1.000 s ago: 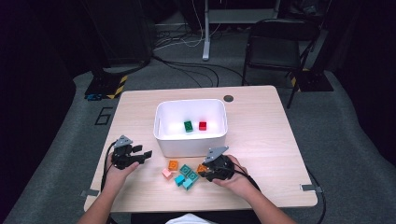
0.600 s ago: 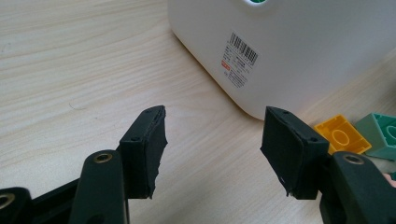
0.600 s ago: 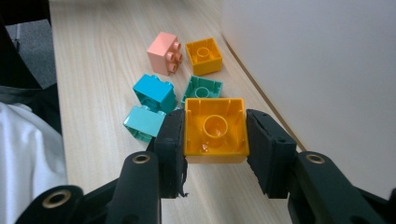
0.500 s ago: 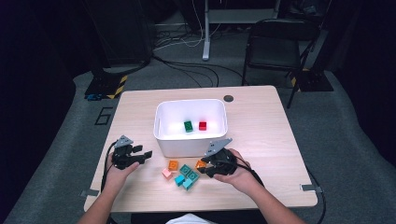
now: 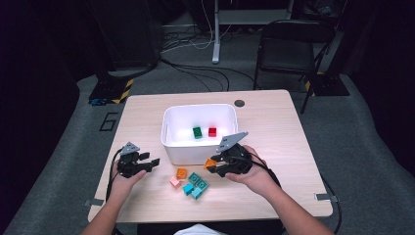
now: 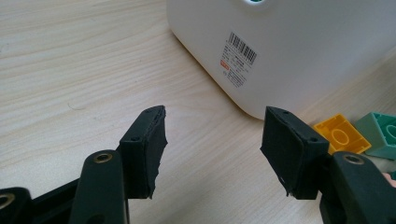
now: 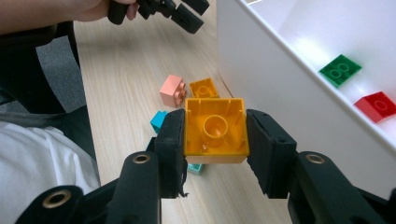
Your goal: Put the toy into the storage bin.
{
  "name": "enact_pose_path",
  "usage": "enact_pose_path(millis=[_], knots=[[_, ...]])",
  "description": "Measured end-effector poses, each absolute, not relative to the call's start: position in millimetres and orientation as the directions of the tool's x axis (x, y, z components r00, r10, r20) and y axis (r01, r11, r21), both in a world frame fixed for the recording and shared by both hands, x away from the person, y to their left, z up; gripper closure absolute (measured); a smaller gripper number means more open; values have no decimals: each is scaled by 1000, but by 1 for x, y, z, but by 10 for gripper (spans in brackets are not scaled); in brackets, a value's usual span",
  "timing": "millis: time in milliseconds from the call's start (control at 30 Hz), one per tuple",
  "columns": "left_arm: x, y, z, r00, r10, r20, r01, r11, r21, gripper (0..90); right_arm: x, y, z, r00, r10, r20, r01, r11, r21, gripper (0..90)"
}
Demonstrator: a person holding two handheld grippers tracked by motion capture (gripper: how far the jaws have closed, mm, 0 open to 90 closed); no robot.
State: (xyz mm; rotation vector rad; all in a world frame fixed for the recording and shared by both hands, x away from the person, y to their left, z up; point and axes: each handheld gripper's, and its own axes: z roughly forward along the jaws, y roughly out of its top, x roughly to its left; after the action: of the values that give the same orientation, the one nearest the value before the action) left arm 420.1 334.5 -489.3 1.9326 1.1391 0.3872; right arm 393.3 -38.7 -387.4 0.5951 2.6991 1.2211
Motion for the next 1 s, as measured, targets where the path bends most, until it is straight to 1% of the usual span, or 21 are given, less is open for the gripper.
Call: enact_pose_path(millis=[333, 633, 1000], knots=[[420, 335, -489, 540, 829, -142, 568, -234, 789, 396, 410, -39, -365, -905, 422, 49, 307, 570, 762, 585], [420, 335, -489, 539, 829, -146, 569, -231, 789, 396, 436, -35, -350, -888, 457, 45, 320, 547, 774, 584], [421, 334, -490, 542, 827, -149, 569, -231, 789, 395, 469, -22, -340, -864, 503, 26, 336, 538, 773, 584]])
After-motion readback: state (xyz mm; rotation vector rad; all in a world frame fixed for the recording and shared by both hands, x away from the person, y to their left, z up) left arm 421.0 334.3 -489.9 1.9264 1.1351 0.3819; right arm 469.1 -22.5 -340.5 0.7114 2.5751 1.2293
